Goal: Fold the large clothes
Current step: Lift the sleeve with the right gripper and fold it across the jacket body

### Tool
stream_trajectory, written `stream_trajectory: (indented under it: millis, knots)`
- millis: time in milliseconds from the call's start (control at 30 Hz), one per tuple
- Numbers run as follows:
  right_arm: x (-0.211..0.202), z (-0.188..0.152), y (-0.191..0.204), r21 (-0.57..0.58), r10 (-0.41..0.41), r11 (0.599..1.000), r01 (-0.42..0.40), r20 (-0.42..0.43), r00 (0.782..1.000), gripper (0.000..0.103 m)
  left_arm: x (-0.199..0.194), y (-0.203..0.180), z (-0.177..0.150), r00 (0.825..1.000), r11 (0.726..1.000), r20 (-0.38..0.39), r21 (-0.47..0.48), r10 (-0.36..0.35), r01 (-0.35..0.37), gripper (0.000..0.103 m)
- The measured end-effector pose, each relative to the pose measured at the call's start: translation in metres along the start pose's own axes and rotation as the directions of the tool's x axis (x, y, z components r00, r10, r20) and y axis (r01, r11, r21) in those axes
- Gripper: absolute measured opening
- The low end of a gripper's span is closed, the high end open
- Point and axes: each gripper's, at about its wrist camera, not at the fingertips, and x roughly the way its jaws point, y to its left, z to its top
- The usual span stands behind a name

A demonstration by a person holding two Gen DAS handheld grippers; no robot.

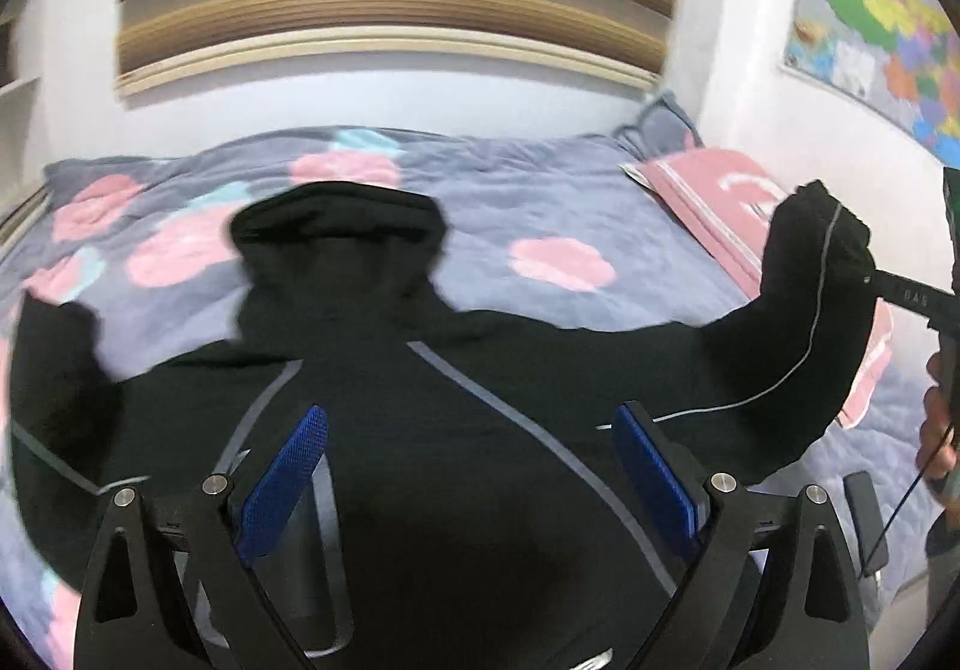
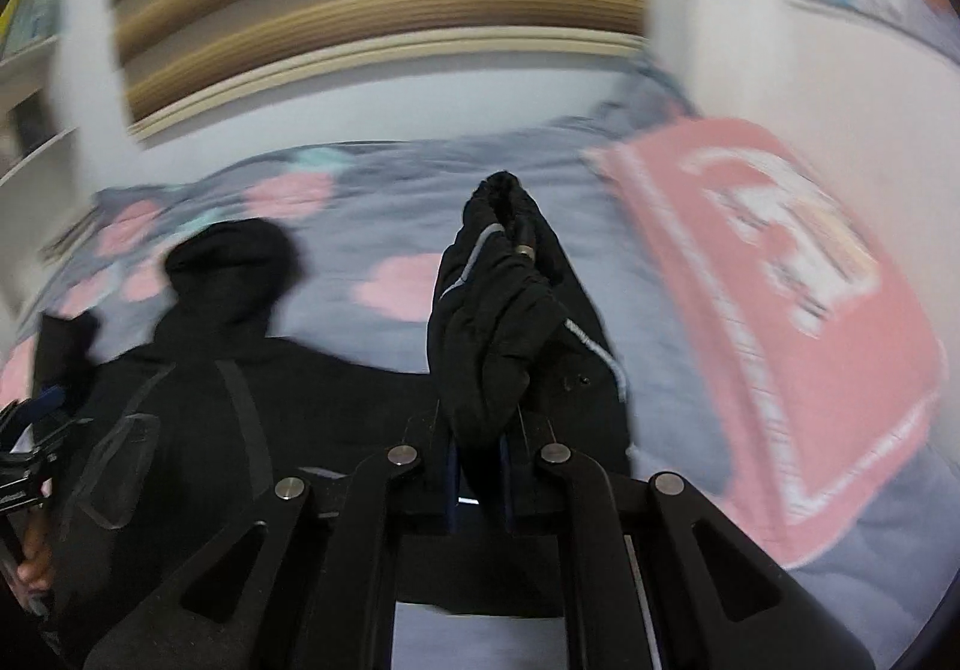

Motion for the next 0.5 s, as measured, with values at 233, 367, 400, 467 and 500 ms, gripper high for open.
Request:
stream_trajectory:
  millis: [233, 367, 400, 467, 500]
  knots:
    - [0.051, -0.022, 0.168, -0.145, 0.145, 0.977, -0.159, -0.106, 0.984, 0.012, -0.043, 0.083, -0.029, 0.998, 0.994, 0.005, -0.083, 0.069, -0.069, 0.096]
    - [0.104, -0.063, 0.235, -0.189, 0.168, 0.959, -0.213, -0.228, 0.959, 0.013, -0.045, 0.122, -0.048, 0.996, 0.985, -0.018, -0.146, 0.086, -0.088, 0.096]
    - [0.113, -0.073, 0.249, -0.196, 0.164, 0.957, -0.216, -0.253, 0.954, 0.013, -0.043, 0.129, -0.052, 0.995, 0.983, -0.026, -0.158, 0.091, -0.094, 0.096]
    - [0.144, -0.098, 0.271, -0.204, 0.145, 0.954, -0.219, -0.325, 0.934, 0.013, -0.038, 0.143, -0.062, 0.995, 0.979, -0.050, -0.181, 0.088, -0.096, 0.096]
    - [0.156, -0.106, 0.274, -0.200, 0.139, 0.955, -0.221, -0.354, 0.925, 0.013, -0.036, 0.148, -0.065, 0.995, 0.978, -0.059, -0.188, 0.085, -0.095, 0.096]
